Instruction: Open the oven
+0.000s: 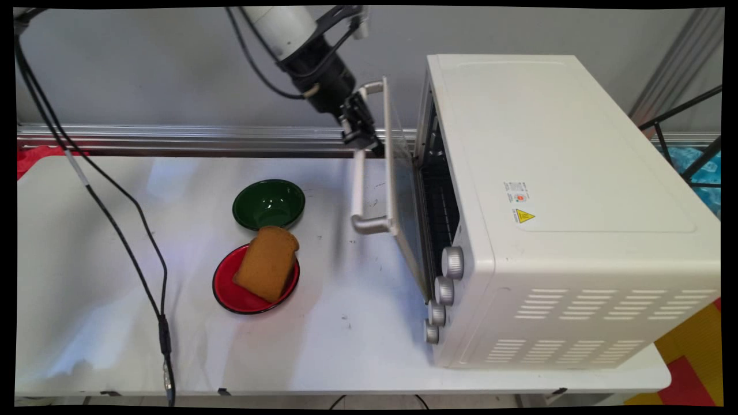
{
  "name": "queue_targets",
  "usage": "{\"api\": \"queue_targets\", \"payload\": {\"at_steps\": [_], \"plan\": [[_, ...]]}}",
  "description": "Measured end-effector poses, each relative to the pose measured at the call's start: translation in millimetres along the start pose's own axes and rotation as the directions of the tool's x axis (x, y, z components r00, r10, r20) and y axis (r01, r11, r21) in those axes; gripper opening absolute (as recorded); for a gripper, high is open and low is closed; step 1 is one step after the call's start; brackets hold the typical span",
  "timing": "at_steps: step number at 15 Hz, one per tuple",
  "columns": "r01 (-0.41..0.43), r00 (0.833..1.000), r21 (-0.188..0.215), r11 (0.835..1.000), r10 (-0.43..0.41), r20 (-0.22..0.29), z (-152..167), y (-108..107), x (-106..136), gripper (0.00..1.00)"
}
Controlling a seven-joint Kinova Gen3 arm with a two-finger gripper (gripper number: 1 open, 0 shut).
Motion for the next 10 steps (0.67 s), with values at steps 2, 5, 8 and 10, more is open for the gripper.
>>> {"api": "queue_targets", "payload": {"at_steps": [2, 5, 8, 10], "plan": [[0.005, 1.000, -0.001, 1.000, -0.005, 0.015, -1, -1, -16, 0.00], [0.007, 0.999, -0.006, 1.000, -0.007, 0.037, 3, -4, -43, 0.00], [0.012, 0.999, -0.014, 1.000, -0.011, 0.045, 8, -5, -71, 0.00], [0.009, 0.999, -0.023, 1.000, -0.008, 0.044, 13, -7, -87, 0.00]]}}
